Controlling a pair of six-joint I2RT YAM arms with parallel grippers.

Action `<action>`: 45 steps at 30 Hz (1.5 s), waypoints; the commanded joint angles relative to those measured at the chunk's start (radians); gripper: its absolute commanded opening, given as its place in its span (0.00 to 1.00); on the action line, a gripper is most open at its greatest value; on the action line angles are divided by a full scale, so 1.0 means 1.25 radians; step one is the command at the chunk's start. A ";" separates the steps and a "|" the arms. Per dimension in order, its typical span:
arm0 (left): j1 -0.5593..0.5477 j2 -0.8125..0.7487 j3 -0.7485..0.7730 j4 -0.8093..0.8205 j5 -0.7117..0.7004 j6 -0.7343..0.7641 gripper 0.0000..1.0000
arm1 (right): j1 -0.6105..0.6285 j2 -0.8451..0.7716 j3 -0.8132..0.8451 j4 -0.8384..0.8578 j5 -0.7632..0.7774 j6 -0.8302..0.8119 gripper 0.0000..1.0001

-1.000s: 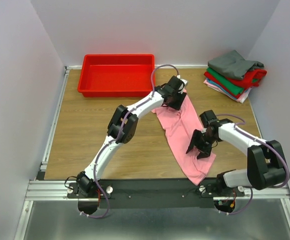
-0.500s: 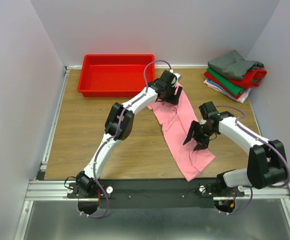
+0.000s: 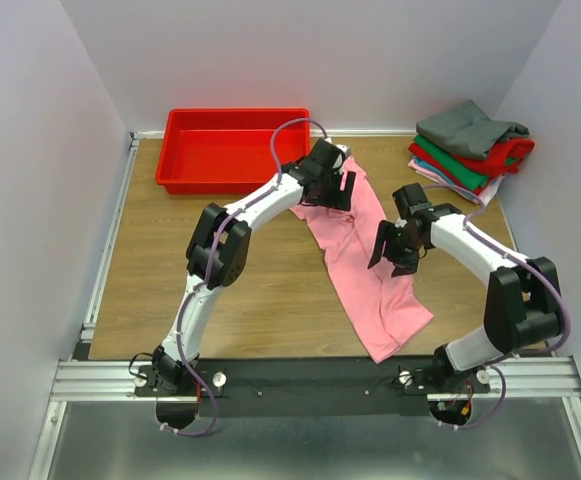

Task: Fold and stack the t-shirts
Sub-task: Fold the tshirt

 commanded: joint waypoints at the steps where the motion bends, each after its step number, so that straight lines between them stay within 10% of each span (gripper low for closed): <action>1: -0.005 0.032 -0.032 -0.004 -0.003 -0.037 0.83 | 0.006 0.033 -0.020 0.065 0.027 -0.041 0.72; 18: -0.012 0.192 0.106 0.024 0.075 0.026 0.82 | 0.004 -0.001 -0.192 0.101 -0.069 -0.016 0.72; 45: 0.089 0.319 0.330 0.159 0.225 -0.003 0.87 | 0.006 0.146 -0.008 0.070 -0.102 -0.002 0.72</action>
